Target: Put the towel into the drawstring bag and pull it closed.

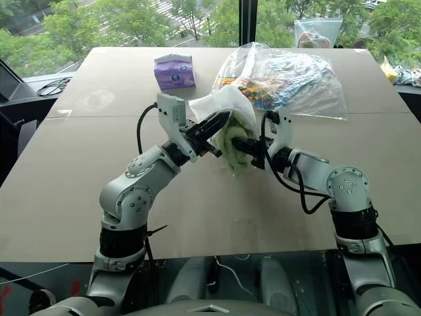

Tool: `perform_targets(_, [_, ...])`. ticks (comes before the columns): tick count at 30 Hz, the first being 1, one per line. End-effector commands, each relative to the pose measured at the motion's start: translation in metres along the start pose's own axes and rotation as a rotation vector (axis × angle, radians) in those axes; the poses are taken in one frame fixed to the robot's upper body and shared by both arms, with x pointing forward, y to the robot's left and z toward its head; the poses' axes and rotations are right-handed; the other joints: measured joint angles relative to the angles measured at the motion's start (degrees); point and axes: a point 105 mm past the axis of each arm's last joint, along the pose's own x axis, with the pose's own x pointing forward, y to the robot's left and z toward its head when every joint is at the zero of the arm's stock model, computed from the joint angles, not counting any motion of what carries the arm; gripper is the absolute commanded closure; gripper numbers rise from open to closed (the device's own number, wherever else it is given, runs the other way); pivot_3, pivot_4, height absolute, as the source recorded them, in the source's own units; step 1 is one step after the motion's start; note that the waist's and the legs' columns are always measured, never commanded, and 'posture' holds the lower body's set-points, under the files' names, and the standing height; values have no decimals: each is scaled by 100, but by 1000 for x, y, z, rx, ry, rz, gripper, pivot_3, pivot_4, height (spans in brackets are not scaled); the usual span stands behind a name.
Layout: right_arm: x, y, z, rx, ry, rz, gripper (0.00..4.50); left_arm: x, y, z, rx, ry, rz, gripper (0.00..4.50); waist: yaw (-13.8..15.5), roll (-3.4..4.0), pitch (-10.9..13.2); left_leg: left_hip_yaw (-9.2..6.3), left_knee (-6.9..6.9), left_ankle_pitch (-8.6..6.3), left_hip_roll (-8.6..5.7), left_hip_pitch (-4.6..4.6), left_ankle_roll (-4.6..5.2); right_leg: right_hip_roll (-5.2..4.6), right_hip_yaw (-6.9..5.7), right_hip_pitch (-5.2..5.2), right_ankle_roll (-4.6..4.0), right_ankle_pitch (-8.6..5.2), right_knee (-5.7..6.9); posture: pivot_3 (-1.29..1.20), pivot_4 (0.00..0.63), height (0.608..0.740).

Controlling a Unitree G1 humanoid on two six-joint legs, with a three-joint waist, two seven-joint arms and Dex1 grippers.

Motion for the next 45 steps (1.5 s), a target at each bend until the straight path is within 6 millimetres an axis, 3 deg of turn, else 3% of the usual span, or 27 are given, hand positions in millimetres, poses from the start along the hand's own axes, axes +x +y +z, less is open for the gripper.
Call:
perform_targets(1, [4,20,20,111,-119,77,4469,-2,-22,8,15,-25,-101,4500,1,0,0,0,1,0,1,0,0,1,0,0,0,0,1,0,150,740])
perform_targets(5, [14,24,43,368,-257,90,4469,-3,-30,4,8,-6,-137,4500,0,0,0,-1,7,0,4,0,0,3,0,0,0,0,7,0,150,740])
perform_targets(9, [19,11,75,738,-435,69,4469,-4,-33,4,8,3,-154,4500,5,0,0,-4,26,0,4,-2,0,2,-3,0,0,0,20,0,150,740])
perform_targets(13, [18,17,86,850,-482,121,4469,-3,-33,5,9,2,-158,4500,-1,2,1,-5,38,0,4,-5,0,-2,-7,1,1,1,26,0,150,740])
perform_targets(16, [26,17,62,638,-363,30,4469,-1,-29,8,15,-14,-138,4500,-12,3,1,-8,41,0,5,-5,0,-2,-8,-1,-1,0,40,0,150,740])
perform_targets(22, [12,25,35,60,-215,53,2012,1,7,14,107,-34,47,4500,-5,12,7,-5,44,0,4,-4,1,-3,-6,-3,-3,-1,44,0,150,740])
perform_targets(25, [-1,14,28,-207,-141,27,549,0,19,15,145,-35,100,4500,3,14,8,-3,48,0,3,-4,2,-3,-4,-3,-2,-1,43,0,150,740])
perform_targets(27, [-10,10,27,-282,-106,56,549,0,19,16,149,-39,103,4500,9,14,8,-4,48,0,4,-4,2,-3,-6,-3,-2,-2,42,0,150,740])
perform_targets(32, [-53,37,25,-410,-87,338,549,-1,19,16,143,-50,114,4500,27,13,10,-6,47,-1,4,-9,2,-2,-6,-2,-1,-2,40,0,150,740])
perform_targets(34, [-75,39,17,-480,-57,417,549,-1,20,16,143,-52,121,4500,33,12,10,-8,47,-2,3,-13,4,-3,-8,-2,1,-2,35,0,150,740])
perform_targets(37, [-86,15,13,-525,-23,333,549,-2,21,16,143,-52,124,4500,43,11,11,-11,49,-3,3,-13,4,-2,-11,2,2,-2,29,0,150,740])
perform_targets(39, [-85,-11,2,-609,59,200,549,-2,21,16,144,-52,124,4500,27,11,11,-7,56,-3,3,-12,4,-3,-7,1,2,-1,30,0,150,740])
perform_targets(42, [-77,-49,-14,-751,164,19,549,-1,21,15,143,-49,122,4500,10,11,11,-6,64,-3,4,-6,4,-4,-6,1,1,-1,33,0,150,740])
perform_targets(45, [-66,-69,-20,-825,183,-79,549,0,20,14,142,-44,115,4500,14,11,11,-7,65,-2,3,-2,4,-2,-3,0,0,-1,40,0,150,740])
